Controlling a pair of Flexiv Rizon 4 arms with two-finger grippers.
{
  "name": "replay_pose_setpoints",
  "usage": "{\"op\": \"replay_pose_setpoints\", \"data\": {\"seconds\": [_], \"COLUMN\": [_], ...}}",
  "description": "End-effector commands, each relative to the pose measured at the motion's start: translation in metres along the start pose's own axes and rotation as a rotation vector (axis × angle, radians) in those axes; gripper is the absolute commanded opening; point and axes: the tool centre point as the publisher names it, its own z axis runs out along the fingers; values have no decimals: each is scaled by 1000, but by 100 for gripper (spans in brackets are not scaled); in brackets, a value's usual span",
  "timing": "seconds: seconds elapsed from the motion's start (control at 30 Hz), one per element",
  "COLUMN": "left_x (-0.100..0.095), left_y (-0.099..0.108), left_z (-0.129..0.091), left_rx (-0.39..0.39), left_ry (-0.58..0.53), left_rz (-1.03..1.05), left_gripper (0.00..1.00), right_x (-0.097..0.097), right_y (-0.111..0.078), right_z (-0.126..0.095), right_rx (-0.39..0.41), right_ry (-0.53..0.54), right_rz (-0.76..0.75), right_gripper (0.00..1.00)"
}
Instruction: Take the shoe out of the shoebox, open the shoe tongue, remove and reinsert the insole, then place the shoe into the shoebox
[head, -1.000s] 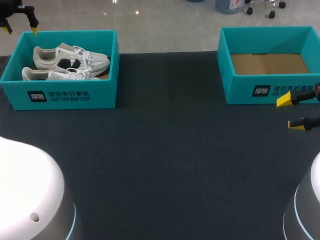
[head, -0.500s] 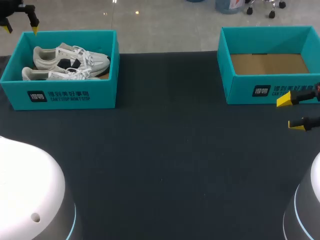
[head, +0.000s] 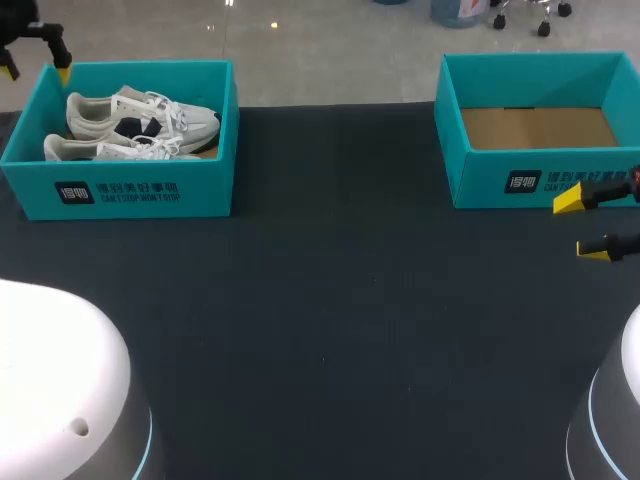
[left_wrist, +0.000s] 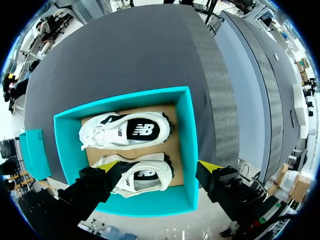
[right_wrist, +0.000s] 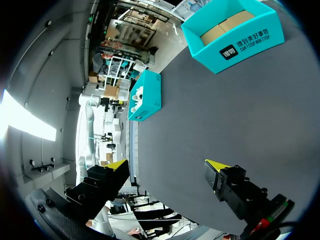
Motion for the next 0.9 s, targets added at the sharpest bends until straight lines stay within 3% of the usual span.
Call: {"op": "replay_pose_setpoints", "data": {"seconds": [0.03, 0.57, 0.8, 0.87, 0.9], "left_x": [-13, -16, -7, -4, -4], "left_y": [-28, -59, -57, -55, -55], "left_z": [6, 27, 39, 41, 43], "left_rx": [-68, -50, -33, -30, -30], "left_ry": [33, 18, 28, 33, 34], "left_rz": [-3, -33, -64, -69, -71], "left_gripper": [100, 100, 100, 77, 75], "right_x": [0, 0, 0, 0, 0], "right_y": [-1, -1, -1, -1, -1], "right_z": [0, 0, 0, 0, 0], "right_rx": [-2, -2, -2, -2, -2], "right_ry": [-3, -3, -3, -3, -3], "right_rz": [1, 1, 1, 1, 1], "right_gripper": [100, 100, 100, 100, 100]}}
